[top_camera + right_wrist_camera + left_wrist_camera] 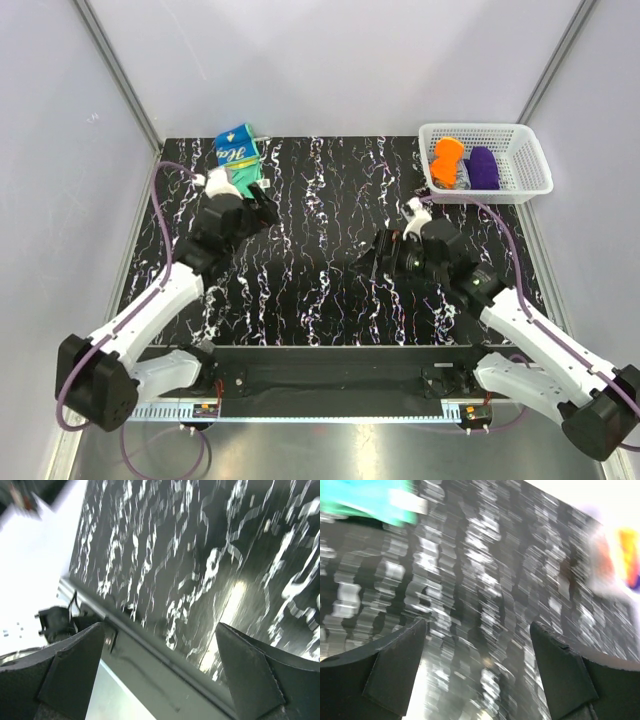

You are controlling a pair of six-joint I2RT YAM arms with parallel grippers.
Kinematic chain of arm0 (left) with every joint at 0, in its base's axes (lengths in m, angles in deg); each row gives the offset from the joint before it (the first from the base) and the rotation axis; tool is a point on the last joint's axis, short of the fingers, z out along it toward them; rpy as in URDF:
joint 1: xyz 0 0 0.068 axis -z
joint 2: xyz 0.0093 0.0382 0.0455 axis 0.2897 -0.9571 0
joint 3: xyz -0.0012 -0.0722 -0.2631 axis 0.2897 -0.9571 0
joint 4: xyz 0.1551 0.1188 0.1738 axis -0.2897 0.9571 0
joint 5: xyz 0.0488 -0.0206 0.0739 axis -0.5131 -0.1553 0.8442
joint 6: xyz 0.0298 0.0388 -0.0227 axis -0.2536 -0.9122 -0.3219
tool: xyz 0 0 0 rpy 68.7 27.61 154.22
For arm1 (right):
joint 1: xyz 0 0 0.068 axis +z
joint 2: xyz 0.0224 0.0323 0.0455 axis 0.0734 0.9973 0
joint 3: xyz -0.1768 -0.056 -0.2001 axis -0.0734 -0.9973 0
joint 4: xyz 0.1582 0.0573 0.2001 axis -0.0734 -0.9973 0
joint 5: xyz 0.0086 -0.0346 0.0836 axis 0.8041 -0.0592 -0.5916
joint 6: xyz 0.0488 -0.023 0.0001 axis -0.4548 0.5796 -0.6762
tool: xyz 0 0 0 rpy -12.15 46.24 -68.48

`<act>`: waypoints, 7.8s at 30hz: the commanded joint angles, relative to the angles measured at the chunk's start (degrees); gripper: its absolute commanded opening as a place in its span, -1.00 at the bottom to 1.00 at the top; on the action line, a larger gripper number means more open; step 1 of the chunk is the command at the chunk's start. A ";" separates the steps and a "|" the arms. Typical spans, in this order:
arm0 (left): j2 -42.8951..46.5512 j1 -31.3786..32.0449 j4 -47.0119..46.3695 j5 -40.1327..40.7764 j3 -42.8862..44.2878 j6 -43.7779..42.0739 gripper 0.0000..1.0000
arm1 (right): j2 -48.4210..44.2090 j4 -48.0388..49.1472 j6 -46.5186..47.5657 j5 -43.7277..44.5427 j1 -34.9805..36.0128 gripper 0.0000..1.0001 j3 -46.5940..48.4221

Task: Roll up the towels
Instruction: Move the towel to the center of the board, then flatten the towel

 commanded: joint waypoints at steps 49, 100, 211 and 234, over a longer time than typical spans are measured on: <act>-61.84 -24.63 19.43 -16.86 52.38 -8.39 -1.00 | -3.64 1.53 -2.53 1.39 2.81 0.99 -9.76; -47.67 4.38 17.39 4.57 31.00 -11.28 0.26 | 20.80 11.55 -6.48 7.63 -7.12 0.51 -5.01; -10.15 -21.19 15.88 -7.38 9.91 -5.65 0.94 | 43.91 -8.29 4.67 26.96 7.27 -1.00 31.88; -1.96 -25.06 15.38 -9.48 -0.55 -6.26 0.83 | 45.23 -16.30 6.62 36.62 48.69 -1.00 19.95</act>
